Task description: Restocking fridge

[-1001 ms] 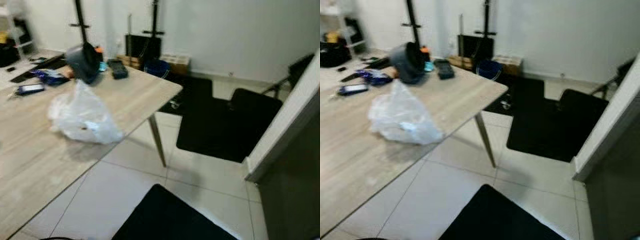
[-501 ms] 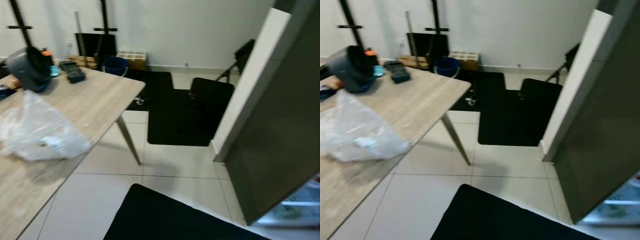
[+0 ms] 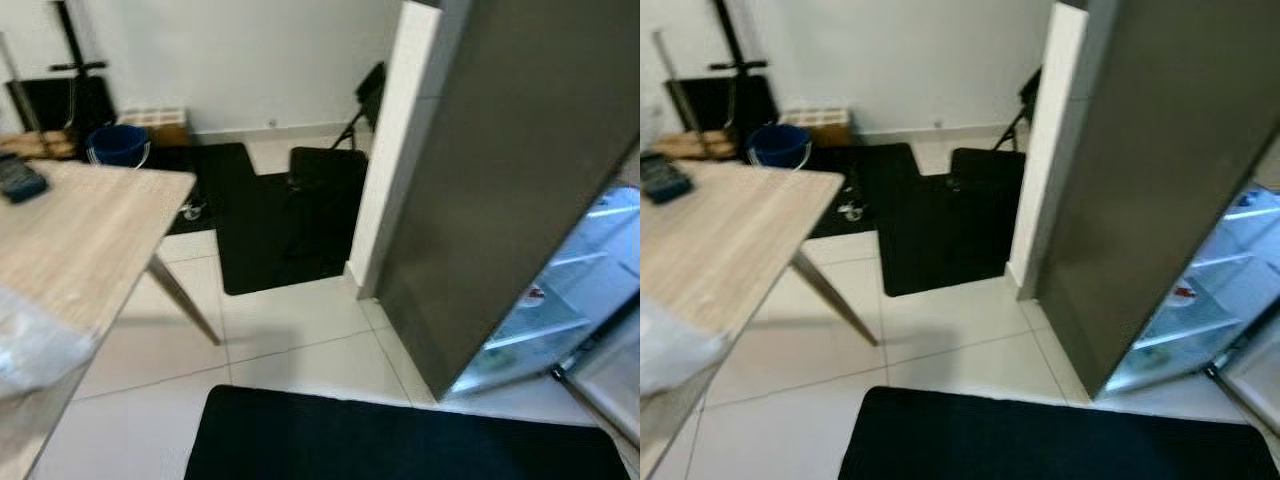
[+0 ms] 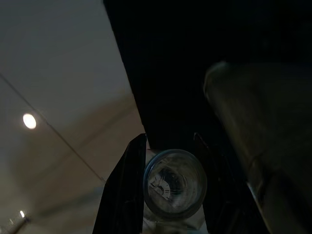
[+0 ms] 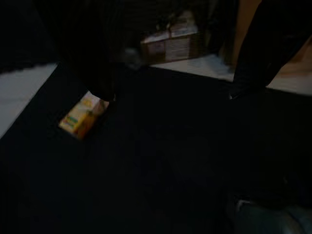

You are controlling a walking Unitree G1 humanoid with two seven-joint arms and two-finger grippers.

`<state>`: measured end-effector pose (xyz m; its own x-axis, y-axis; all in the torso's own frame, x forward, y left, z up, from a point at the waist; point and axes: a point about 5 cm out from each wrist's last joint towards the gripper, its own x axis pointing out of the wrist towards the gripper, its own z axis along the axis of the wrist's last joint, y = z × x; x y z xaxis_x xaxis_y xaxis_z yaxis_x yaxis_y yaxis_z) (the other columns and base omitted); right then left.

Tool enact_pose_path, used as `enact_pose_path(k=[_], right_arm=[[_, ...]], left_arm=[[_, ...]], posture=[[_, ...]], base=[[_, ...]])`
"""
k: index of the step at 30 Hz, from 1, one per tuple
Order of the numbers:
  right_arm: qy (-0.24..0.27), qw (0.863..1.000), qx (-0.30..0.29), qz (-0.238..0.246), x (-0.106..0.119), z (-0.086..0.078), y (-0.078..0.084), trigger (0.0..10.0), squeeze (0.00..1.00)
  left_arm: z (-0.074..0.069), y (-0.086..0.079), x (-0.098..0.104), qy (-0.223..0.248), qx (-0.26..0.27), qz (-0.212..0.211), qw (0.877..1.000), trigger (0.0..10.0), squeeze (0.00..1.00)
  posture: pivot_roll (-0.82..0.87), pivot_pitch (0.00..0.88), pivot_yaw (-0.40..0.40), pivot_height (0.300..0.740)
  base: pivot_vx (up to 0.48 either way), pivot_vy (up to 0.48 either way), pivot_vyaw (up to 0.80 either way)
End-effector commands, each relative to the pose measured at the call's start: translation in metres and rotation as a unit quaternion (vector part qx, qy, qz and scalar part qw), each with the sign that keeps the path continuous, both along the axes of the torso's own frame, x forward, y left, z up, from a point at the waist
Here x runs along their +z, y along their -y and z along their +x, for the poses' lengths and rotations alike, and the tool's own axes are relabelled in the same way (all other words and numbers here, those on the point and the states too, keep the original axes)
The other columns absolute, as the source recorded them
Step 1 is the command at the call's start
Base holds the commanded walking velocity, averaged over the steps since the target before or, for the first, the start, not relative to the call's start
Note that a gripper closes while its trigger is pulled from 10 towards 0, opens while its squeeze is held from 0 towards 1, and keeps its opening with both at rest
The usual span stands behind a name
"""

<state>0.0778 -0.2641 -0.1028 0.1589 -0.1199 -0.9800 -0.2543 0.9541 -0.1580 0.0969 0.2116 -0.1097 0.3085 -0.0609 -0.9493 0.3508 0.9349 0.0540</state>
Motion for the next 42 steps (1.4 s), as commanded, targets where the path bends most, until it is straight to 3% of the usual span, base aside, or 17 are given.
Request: enact_pose_path(k=[1,42], right_arm=[[0.001,1.0,0.006,0.0,-0.0004,0.0021,-0.0027,10.0,0.0],[0.0,1.0,0.002,-0.003,-0.0003,0.0025,-0.0022,10.0,0.0]], left_arm=[[-0.008,0.0078,-0.0031,-0.011,-0.005,-0.01,1.0,10.0,0.0],[-0.0036,0.0146,-0.0035,-0.008,0.0,-0.013,1.0,10.0,0.0]], posture=[[0.02,0.0,-0.037,0.74],[0.01,0.0,-0.042,0.74]], base=[[0.0,0.0,-0.8],[0.0,0.0,-0.8]])
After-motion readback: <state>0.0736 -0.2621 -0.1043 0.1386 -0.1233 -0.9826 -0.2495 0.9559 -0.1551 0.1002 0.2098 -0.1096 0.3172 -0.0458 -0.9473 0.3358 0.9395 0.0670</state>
